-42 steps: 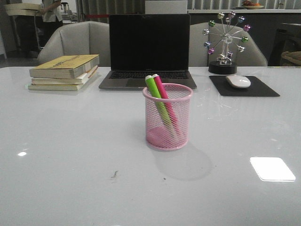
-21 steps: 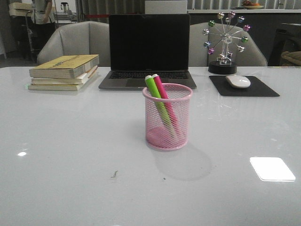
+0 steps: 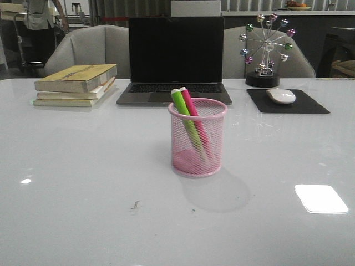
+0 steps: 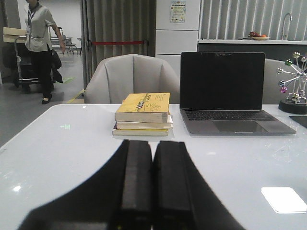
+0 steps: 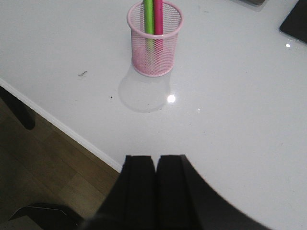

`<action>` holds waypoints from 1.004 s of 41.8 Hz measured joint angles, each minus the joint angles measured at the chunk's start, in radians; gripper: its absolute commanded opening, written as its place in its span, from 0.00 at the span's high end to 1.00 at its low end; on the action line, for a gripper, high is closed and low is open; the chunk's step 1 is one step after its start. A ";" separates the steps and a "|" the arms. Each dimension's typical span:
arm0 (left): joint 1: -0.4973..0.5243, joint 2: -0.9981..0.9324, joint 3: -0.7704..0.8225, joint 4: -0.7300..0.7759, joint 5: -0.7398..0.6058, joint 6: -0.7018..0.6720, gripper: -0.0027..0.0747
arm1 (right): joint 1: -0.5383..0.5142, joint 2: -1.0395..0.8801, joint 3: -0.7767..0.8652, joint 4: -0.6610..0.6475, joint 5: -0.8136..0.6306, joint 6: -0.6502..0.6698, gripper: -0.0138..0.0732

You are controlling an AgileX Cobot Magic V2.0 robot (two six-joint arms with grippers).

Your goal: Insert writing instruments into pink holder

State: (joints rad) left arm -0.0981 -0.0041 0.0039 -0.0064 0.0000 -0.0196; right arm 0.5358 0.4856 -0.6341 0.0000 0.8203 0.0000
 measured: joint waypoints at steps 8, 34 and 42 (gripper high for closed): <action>0.000 0.000 0.000 0.006 0.000 0.000 0.85 | 0.000 0.000 0.000 0.000 0.000 0.000 0.78; 0.000 0.000 0.000 0.006 0.000 0.000 0.85 | -0.346 -0.269 0.353 -0.011 -0.472 0.000 0.78; 0.000 0.000 0.000 0.006 0.000 0.000 0.85 | -0.487 -0.455 0.595 -0.013 -0.708 0.000 0.78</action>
State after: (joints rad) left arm -0.0981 -0.0041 0.0039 0.0000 0.0000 -0.0196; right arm 0.0492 0.0305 -0.0395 -0.0130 0.1122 0.0000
